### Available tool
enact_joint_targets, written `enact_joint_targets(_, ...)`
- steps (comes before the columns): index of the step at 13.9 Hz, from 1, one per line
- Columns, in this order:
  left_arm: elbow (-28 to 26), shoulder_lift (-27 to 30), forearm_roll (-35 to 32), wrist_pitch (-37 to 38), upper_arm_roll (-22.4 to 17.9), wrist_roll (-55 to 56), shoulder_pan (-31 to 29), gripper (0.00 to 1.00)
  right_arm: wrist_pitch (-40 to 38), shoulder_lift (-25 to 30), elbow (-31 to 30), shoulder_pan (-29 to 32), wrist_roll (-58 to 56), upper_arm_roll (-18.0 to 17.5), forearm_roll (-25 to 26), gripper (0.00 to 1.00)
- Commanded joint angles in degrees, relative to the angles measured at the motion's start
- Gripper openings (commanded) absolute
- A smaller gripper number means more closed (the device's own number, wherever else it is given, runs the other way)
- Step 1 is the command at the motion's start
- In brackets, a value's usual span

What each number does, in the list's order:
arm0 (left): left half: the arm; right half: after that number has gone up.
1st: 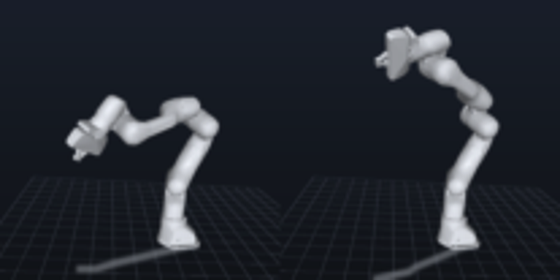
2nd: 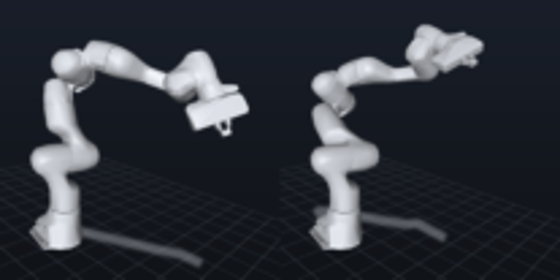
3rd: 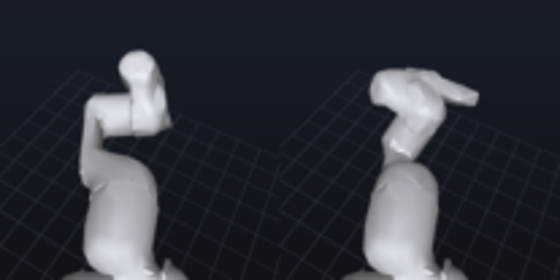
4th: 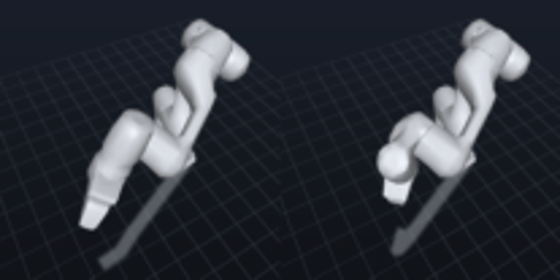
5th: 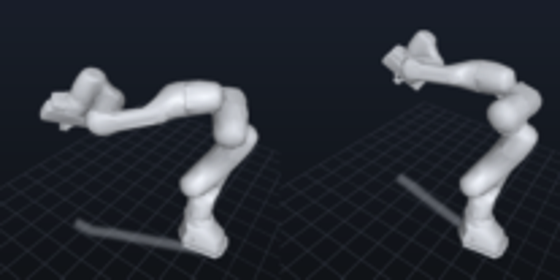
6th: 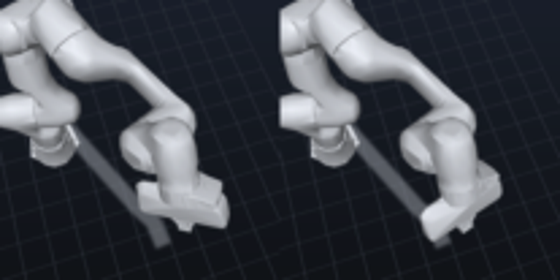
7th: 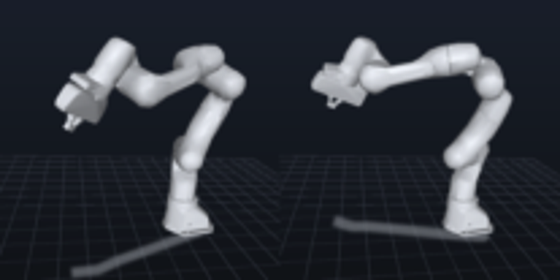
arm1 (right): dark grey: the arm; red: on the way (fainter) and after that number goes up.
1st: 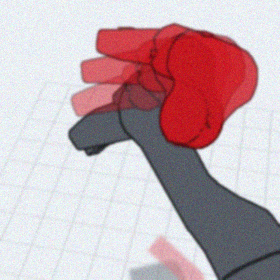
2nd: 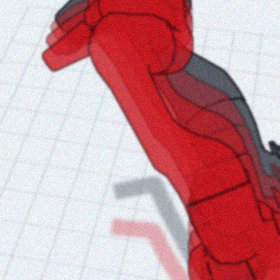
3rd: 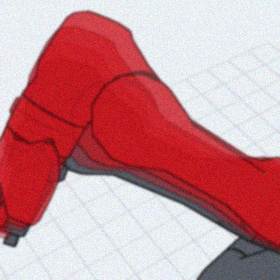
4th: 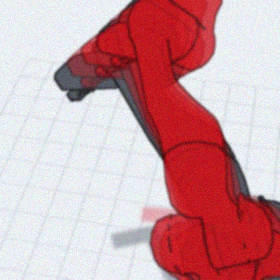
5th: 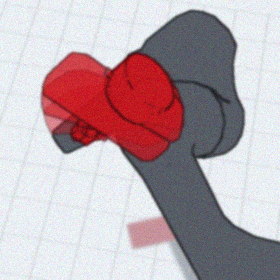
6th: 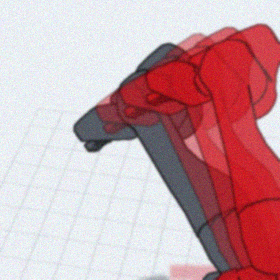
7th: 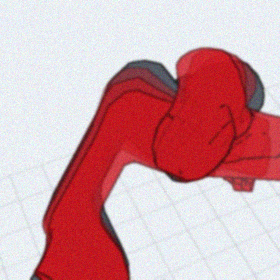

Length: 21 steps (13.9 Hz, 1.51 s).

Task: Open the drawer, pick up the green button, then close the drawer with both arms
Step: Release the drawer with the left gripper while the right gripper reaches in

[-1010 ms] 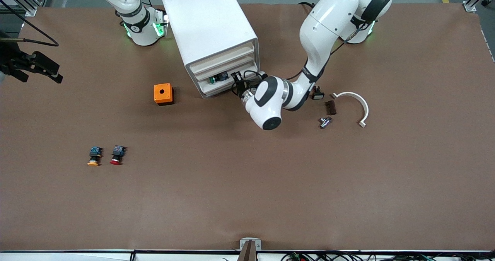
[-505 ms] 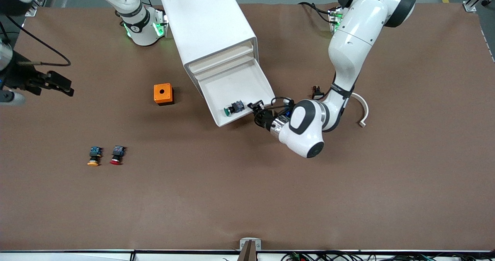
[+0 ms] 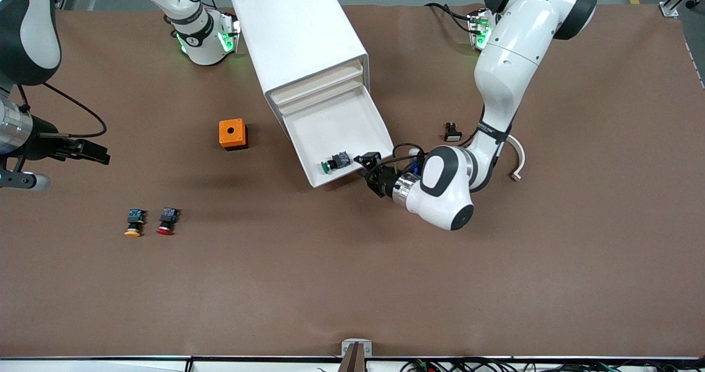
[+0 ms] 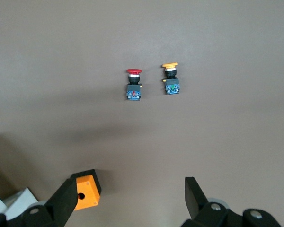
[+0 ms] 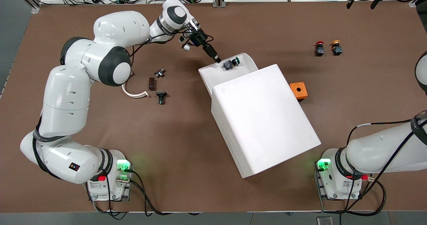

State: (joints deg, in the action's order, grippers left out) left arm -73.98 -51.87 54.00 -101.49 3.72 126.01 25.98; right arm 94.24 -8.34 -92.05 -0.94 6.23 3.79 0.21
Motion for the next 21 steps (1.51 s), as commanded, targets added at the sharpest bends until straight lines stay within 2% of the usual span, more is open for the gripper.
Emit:
enact_joint_targets(1,0.6,0.7,0.0,0.8,0.1,-1.3,-1.9,1.00,-0.7,-0.1,1.4,-2.6,17.9,-0.8,-3.4,1.00)
enact_joint_targets(4,0.7,1.9,-3.0,0.9,-1.0,-3.3,-4.4,1.00,1.3,-0.1,0.9,-9.2,37.7,-0.8,-3.8,1.00)
enact_joint_targets(7,0.7,4.8,-14.1,0.9,-2.5,-8.7,-5.8,1.00,5.3,-0.1,-1.8,-16.1,50.4,-0.8,-6.1,1.00)
enact_joint_targets(9,0.8,7.0,-18.1,0.9,-3.1,-12.2,-7.4,1.00,10.6,-0.3,-4.9,-22.2,61.7,-0.8,-6.1,1.00)
enact_joint_targets(12,1.3,11.3,-22.7,0.9,-3.4,-21.2,-9.6,1.00,16.8,-3.9,-5.3,-30.3,76.5,-0.7,-6.0,1.00)
enact_joint_targets(15,1.1,15.0,-30.2,0.9,-3.1,-28.2,-9.5,1.00,24.2,-9.8,-5.0,-37.8,89.6,-0.6,-4.8,1.00)
enact_joint_targets(18,1.0,16.6,-36.9,0.9,-2.7,-43.8,-8.8,1.00,25.7,-14.8,-3.2,-41.7,97.6,-0.7,-0.2,1.00)
enact_joint_targets(21,0.9,16.8,-42.2,0.9,-2.5,-62.1,-7.4,1.00,25.8,-18.7,-1.4,-43.2,101.6,-0.6,0.1,1.00)
